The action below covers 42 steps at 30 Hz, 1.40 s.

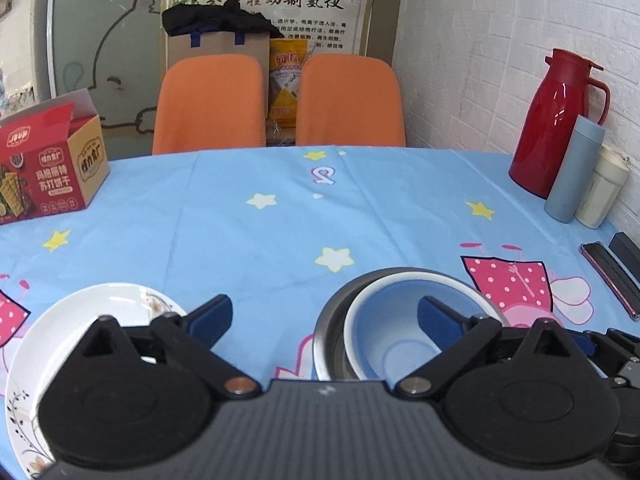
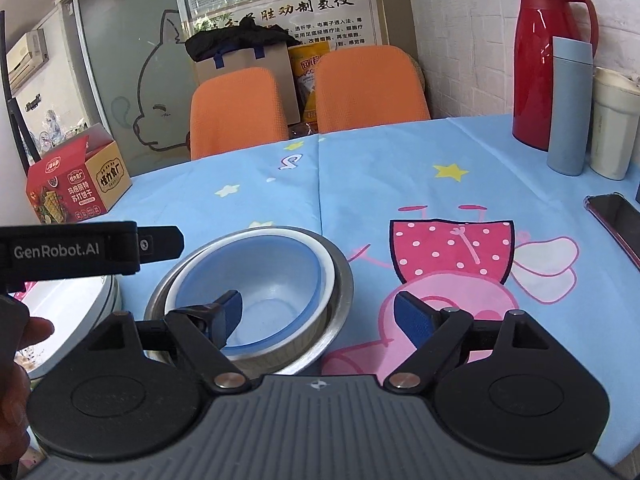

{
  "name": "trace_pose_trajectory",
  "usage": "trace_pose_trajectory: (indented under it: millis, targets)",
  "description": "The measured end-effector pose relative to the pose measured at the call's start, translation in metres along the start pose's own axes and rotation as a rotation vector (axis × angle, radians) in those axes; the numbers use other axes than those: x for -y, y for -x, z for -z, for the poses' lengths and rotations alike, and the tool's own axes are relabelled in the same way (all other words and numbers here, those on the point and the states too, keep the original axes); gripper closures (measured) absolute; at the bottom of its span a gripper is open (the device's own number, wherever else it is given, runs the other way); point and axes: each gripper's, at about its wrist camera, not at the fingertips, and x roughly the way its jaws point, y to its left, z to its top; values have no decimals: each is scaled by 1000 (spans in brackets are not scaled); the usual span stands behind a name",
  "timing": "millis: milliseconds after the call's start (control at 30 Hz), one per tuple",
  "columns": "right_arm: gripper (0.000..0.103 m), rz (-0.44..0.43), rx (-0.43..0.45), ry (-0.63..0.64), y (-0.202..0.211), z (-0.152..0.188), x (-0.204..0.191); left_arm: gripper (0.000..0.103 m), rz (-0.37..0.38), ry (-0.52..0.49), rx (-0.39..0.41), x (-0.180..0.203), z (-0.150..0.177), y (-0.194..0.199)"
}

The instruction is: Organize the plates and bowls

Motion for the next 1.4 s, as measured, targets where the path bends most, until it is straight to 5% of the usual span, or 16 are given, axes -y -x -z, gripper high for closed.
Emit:
trace_pose_trajectory:
  millis: [733, 900, 933, 967, 1400]
  targets:
    - [0, 31, -62, 60, -46, 3, -6, 7, 18, -56, -147, 7, 7, -62]
    - [0, 7, -34, 58, -41, 7, -10, 44, 111, -5, -191, 3, 9, -64]
    - [22, -16, -36, 55, -39, 8, -11, 45, 113, -10, -192, 4, 9, -63]
    - [24, -29, -41, 44, -39, 8, -13, 47, 112, -9, -194, 6, 10, -62]
    - [24, 45, 48, 68, 4, -11, -27, 50, 158, 2, -96, 12, -13, -9]
